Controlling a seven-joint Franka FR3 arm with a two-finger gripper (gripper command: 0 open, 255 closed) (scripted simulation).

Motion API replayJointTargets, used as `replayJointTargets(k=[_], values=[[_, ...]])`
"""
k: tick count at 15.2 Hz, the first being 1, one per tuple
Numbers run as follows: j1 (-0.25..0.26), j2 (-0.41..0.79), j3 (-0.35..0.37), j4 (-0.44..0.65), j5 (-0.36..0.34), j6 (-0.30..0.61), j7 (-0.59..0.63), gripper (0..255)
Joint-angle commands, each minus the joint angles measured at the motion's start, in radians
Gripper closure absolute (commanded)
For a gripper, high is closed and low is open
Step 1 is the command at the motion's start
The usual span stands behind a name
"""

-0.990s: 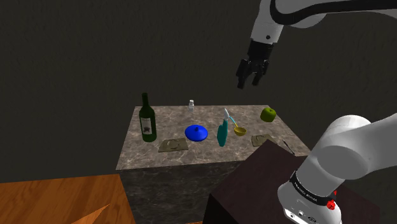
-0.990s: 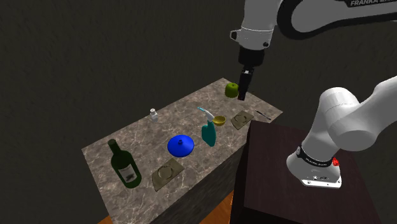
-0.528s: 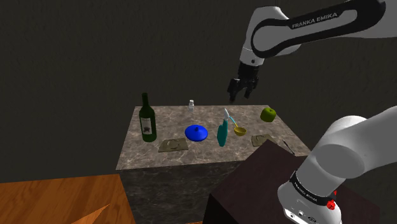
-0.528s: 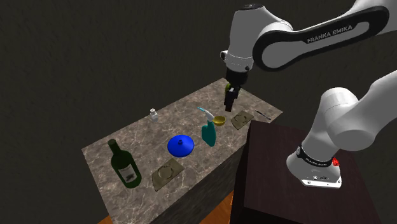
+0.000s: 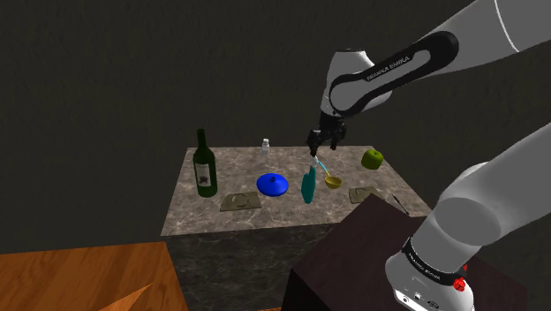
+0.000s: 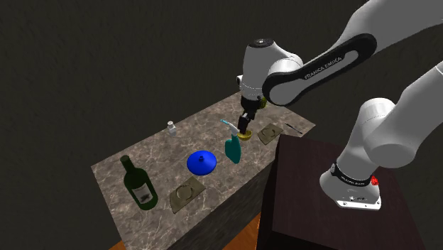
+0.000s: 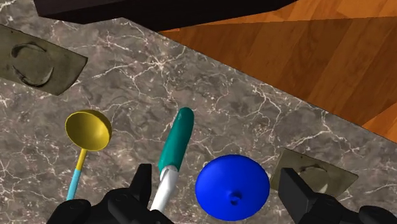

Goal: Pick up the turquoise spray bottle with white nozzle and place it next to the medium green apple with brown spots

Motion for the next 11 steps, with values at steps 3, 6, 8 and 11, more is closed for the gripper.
replayJointTargets(k=[3, 6, 8, 11], values=[[-0.041, 0.148, -0.002, 0.014, -0.067, 0.148, 0.047, 0], [-0.07, 0.266, -0.007, 0.04, -0.135, 0.247, 0.101, 0], [-0.073, 0.293, -0.01, 0.042, -0.148, 0.272, 0.111, 0], [-0.077, 0.336, -0.013, 0.041, -0.163, 0.316, 0.121, 0]])
